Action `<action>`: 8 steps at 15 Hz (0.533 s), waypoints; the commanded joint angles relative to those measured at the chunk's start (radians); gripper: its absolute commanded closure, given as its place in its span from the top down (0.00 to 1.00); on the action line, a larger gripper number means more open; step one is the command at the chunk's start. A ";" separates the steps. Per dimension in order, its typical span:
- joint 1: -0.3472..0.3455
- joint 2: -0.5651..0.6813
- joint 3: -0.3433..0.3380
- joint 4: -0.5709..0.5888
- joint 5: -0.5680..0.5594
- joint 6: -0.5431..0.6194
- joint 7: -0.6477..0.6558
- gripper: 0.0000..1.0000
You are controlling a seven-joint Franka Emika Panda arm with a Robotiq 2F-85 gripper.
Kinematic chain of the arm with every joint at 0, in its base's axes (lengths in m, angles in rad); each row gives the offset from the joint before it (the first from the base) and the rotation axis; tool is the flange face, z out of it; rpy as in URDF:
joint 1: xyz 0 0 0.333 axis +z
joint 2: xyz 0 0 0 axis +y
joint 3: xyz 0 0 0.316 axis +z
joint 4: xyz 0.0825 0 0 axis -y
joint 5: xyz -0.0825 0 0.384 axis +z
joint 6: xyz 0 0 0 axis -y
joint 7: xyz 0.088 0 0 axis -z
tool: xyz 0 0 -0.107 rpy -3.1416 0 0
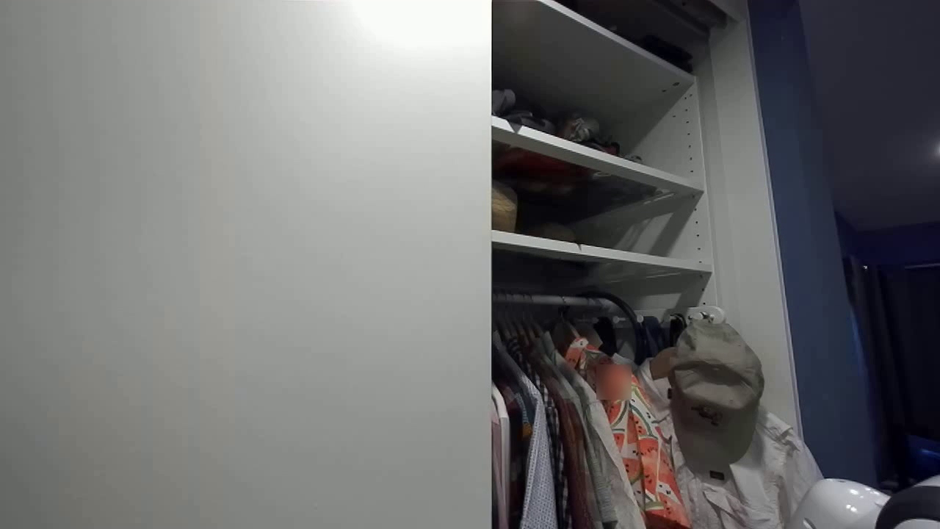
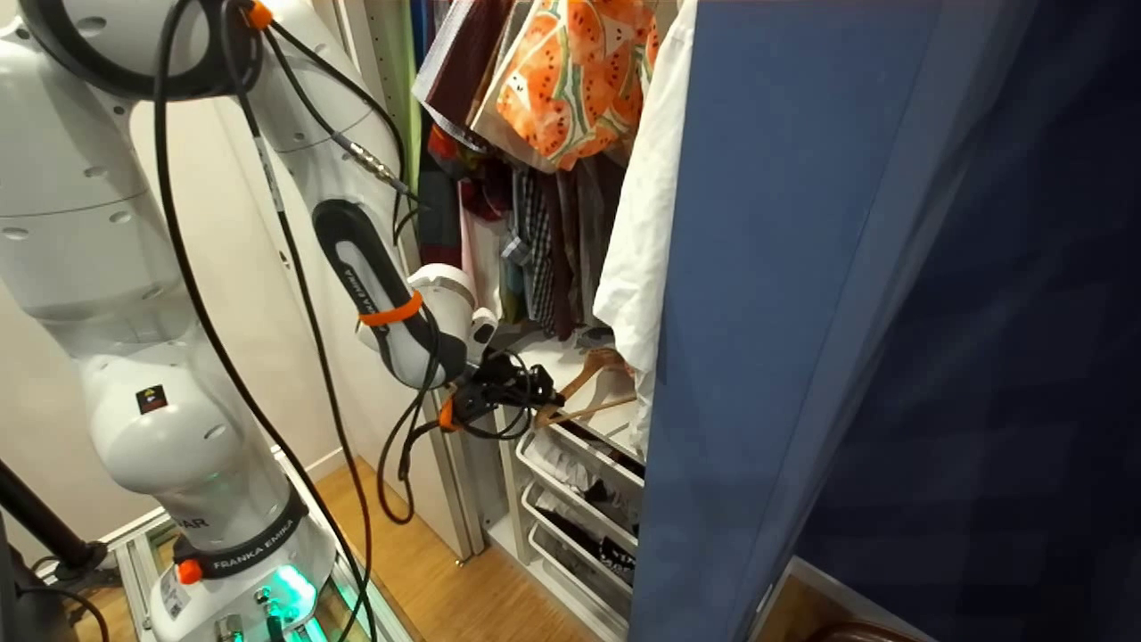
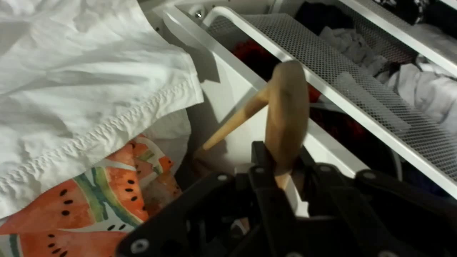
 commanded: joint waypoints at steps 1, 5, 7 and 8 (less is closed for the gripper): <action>-0.006 -0.006 0.011 0.000 -0.268 0.090 0.174 0.05; 0.059 -0.025 0.071 -0.005 -0.127 0.081 0.122 0.05; 0.067 -0.023 0.077 -0.002 -0.122 0.056 0.154 0.05; 0.063 -0.030 0.074 -0.010 -0.121 0.059 0.185 0.05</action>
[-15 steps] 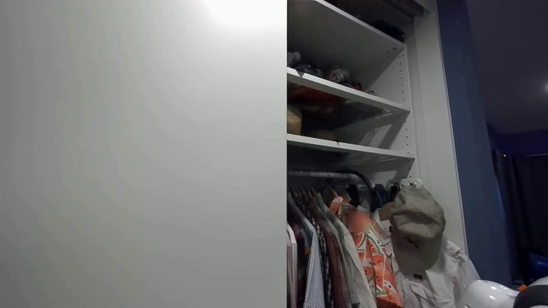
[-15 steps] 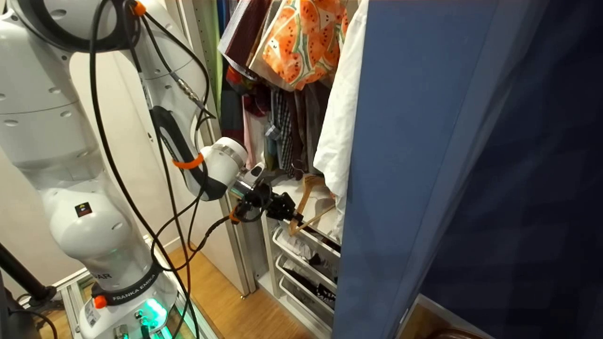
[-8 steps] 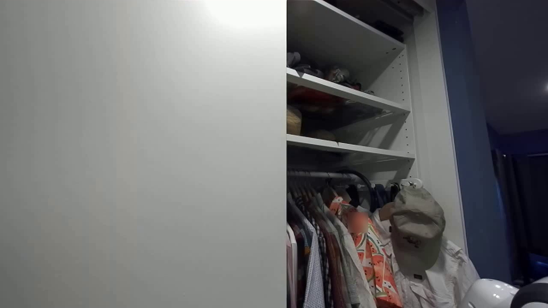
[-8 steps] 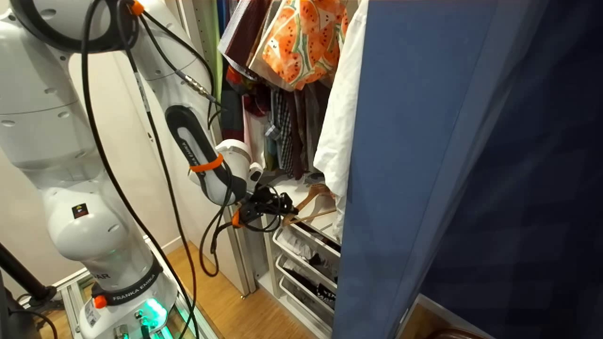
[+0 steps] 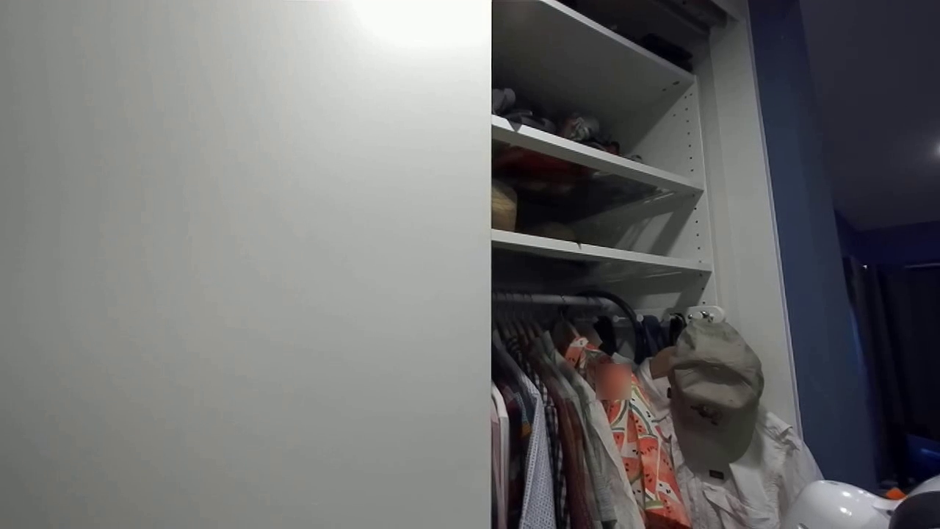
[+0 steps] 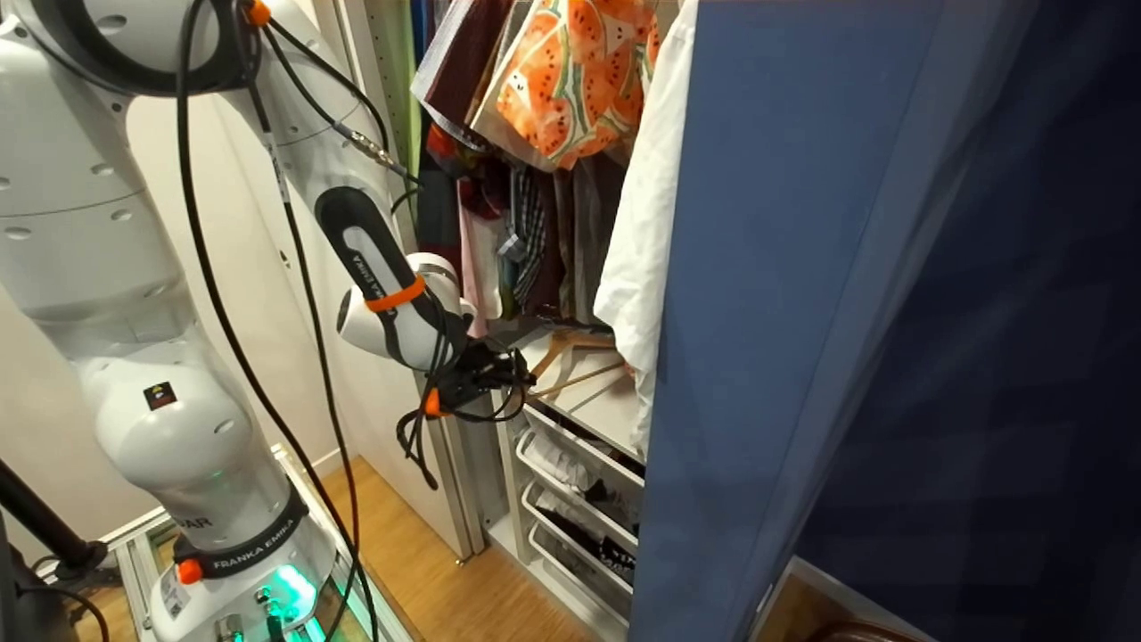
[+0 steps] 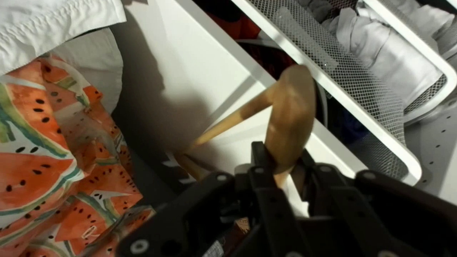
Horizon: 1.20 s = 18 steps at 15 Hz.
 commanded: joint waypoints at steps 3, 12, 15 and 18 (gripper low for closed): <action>0.003 0.012 0.002 -0.001 0.004 0.005 0.063 0.05; -0.163 0.277 -0.091 -0.017 0.100 -0.169 -0.071 0.05; -0.178 0.269 -0.076 -0.016 0.138 -0.183 -0.053 0.05; -0.184 0.235 -0.071 -0.013 0.158 -0.186 -0.040 0.05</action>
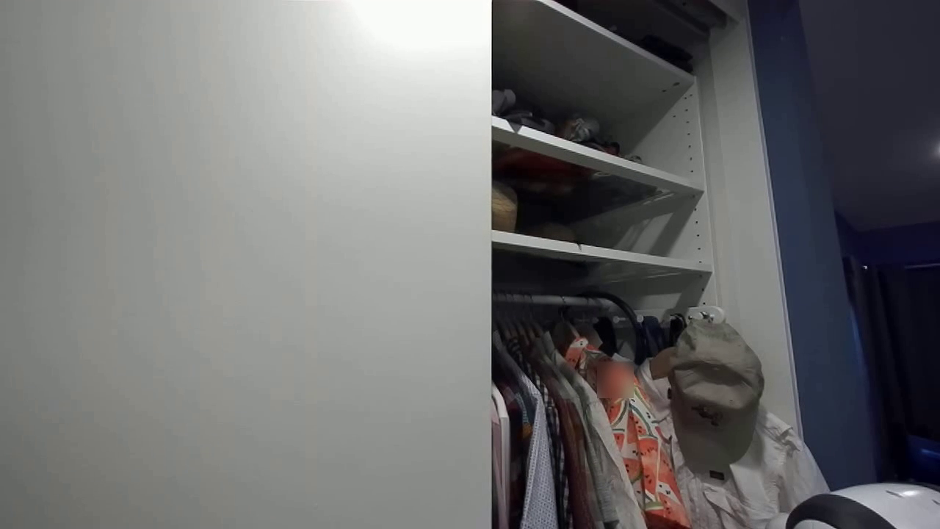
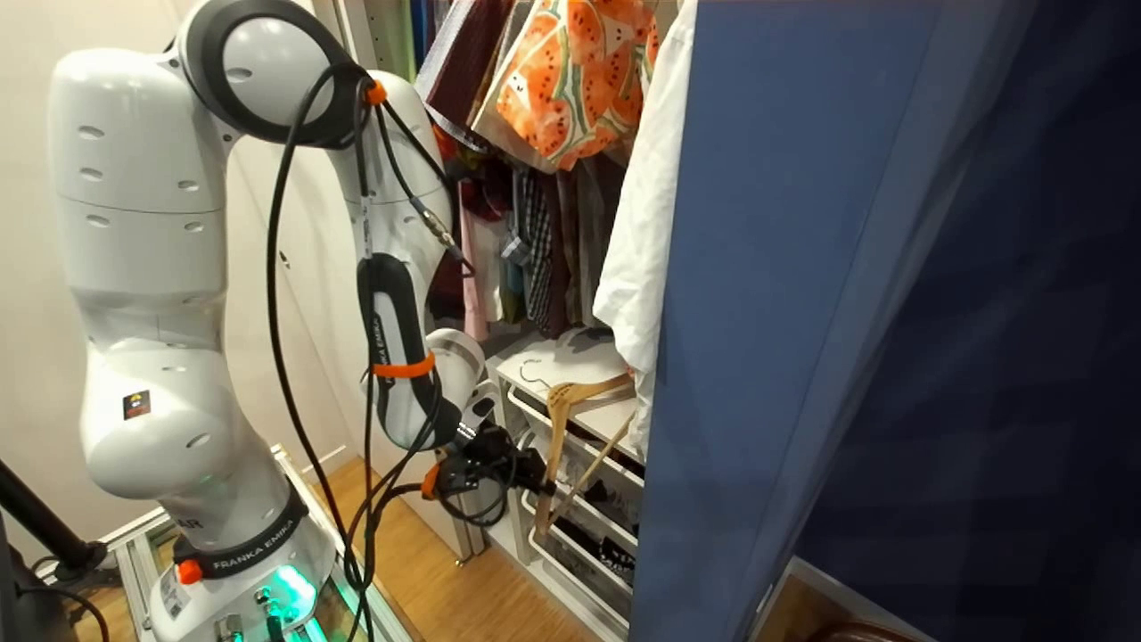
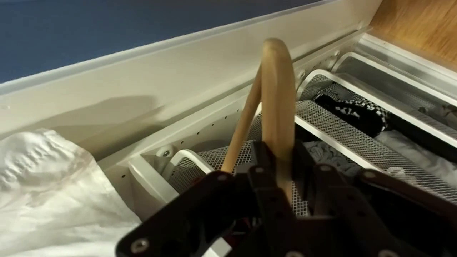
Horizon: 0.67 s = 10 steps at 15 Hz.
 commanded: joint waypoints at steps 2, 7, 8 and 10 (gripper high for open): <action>-0.020 -0.076 0.020 0.008 0.009 0.008 -0.005 0.05; 0.014 -0.265 0.046 -0.008 -0.045 0.127 -0.045 0.05; 0.020 -0.317 0.047 -0.023 -0.062 0.168 -0.038 0.05; 0.014 -0.373 0.028 0.015 -0.173 0.304 0.038 0.05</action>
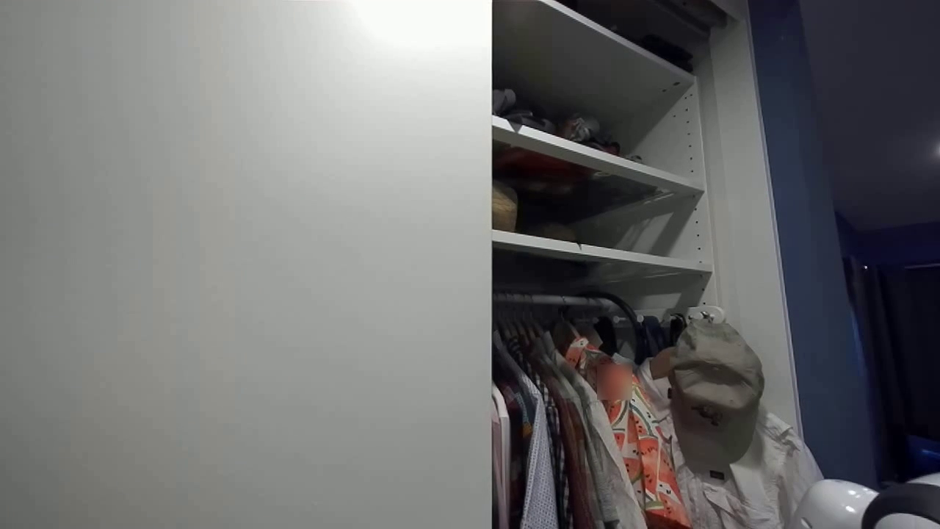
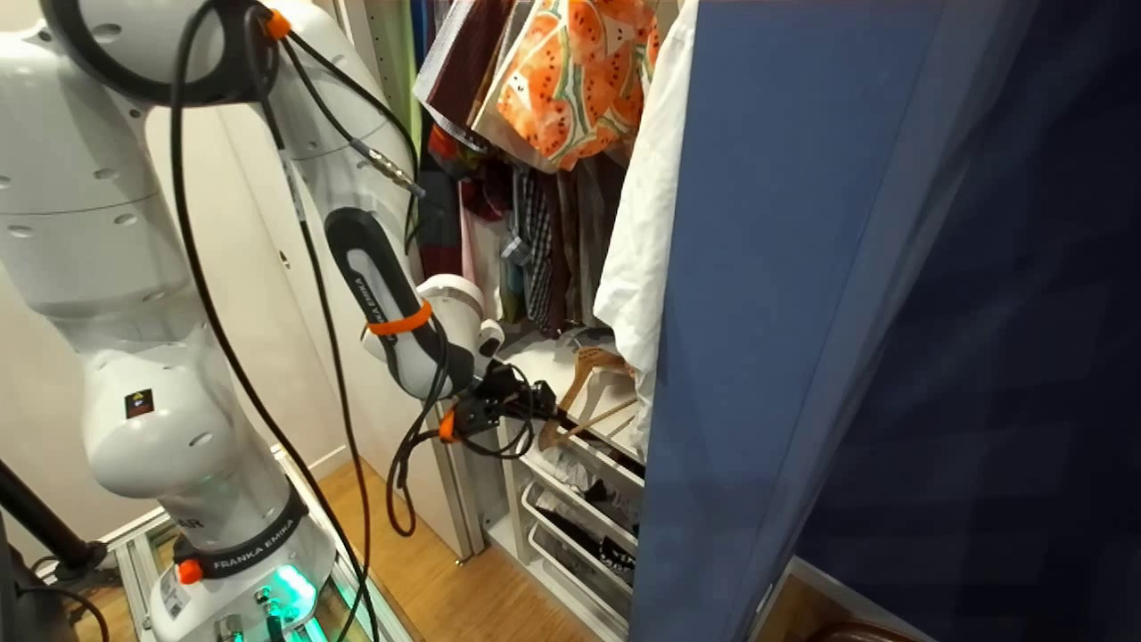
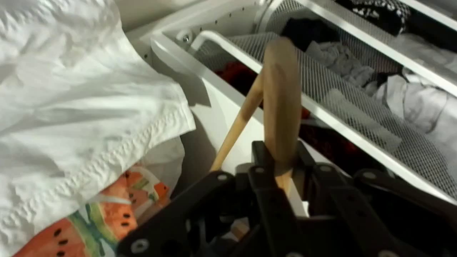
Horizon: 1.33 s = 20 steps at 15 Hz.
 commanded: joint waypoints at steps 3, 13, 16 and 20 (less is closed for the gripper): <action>0.069 -0.197 -0.019 0.069 -0.091 0.336 0.113 0.05; 0.593 -0.369 -0.433 0.075 -0.077 0.569 0.371 0.05; 0.789 -0.421 -0.672 0.021 -0.077 0.612 0.367 0.05; 0.745 -0.375 -0.627 0.040 -0.053 0.521 0.341 0.05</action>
